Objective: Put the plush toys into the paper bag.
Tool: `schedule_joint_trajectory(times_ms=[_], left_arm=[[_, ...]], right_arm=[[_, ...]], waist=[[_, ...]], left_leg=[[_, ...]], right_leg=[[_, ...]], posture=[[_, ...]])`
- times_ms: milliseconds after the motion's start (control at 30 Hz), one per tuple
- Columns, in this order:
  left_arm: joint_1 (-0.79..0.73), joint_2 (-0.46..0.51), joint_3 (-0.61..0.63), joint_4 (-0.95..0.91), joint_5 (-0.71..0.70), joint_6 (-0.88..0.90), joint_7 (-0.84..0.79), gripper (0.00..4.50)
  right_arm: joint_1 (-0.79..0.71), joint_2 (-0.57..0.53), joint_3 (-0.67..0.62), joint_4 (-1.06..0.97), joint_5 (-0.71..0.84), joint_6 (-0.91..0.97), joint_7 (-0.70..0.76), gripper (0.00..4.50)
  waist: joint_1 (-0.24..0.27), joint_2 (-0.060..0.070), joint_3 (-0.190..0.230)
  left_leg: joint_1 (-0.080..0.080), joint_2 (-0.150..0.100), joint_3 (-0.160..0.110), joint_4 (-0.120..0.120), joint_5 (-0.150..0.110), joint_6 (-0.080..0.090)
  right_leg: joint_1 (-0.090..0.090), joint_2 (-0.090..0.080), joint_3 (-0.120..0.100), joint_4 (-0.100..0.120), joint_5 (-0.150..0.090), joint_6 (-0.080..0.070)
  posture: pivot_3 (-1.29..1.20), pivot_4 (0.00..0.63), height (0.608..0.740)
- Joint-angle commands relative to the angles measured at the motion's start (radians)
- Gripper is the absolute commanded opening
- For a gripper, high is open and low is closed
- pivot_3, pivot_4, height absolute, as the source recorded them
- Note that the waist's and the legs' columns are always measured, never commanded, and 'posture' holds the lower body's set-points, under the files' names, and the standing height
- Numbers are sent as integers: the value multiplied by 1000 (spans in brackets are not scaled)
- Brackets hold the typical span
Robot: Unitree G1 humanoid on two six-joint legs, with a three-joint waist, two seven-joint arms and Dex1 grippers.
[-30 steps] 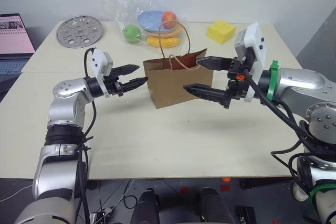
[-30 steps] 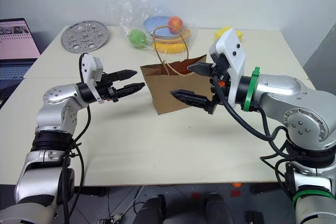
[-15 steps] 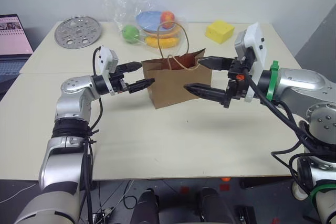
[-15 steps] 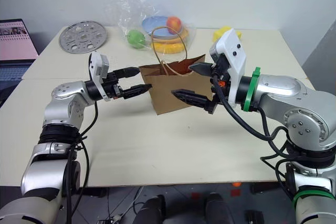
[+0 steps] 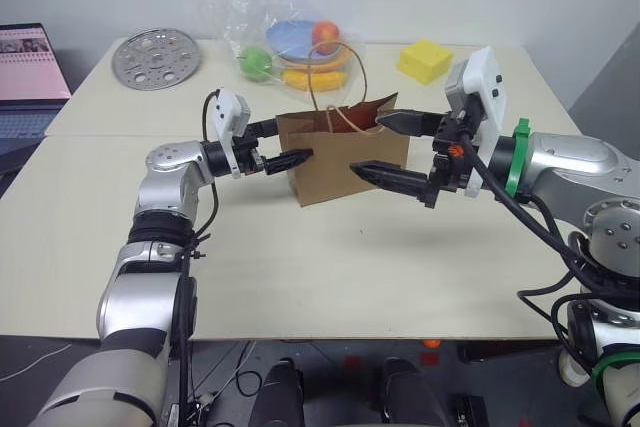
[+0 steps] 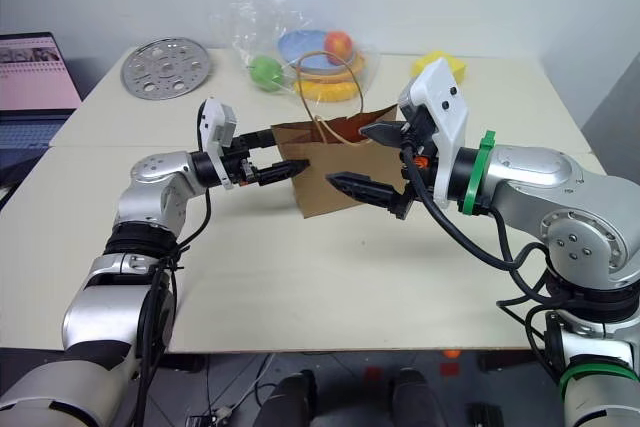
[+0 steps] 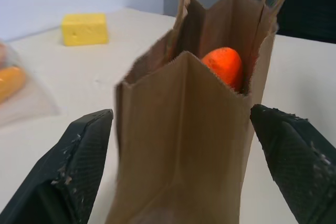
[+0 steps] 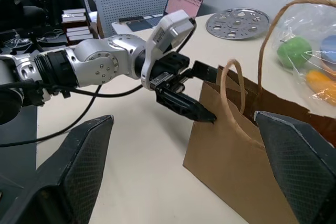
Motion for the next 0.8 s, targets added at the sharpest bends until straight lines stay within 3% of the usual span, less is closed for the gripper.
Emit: schedule_joint_trajectory(times_ms=[33,467,600,700,800], left_arm=[[-41,9,13,16,0,-56,-26,4060],[-59,2,37,16,-26,-64,-59,103],[-67,-2,41,20,-30,-63,-58,28],[-84,25,8,-76,-75,59,-227,28],[-83,57,-34,-140,-134,129,-341,28]], right_arm=[[-19,-8,-26,-22,14,-17,-1,4500],[-17,-53,-50,-14,4,-34,23,4500],[-20,-70,-56,-6,6,-40,34,4500],[-64,-222,-182,36,92,-5,149,4500],[-89,-318,-201,63,158,39,202,4500]], waist=[[-5,0,0],[-1,0,0],[-2,0,0],[-1,0,3],[0,-1,4]], left_leg=[[0,0,0,0,0,0],[0,0,0,0,0,0],[0,0,0,0,0,0],[-1,0,0,1,0,0],[-4,0,-1,0,0,0]], right_leg=[[0,0,0,1,0,0],[0,0,0,1,0,0],[0,0,0,1,0,0],[-1,0,0,1,0,0],[-3,0,-1,0,0,0]], posture=[[0,150,740],[0,150,740],[0,150,740],[0,150,740],[0,150,740]])
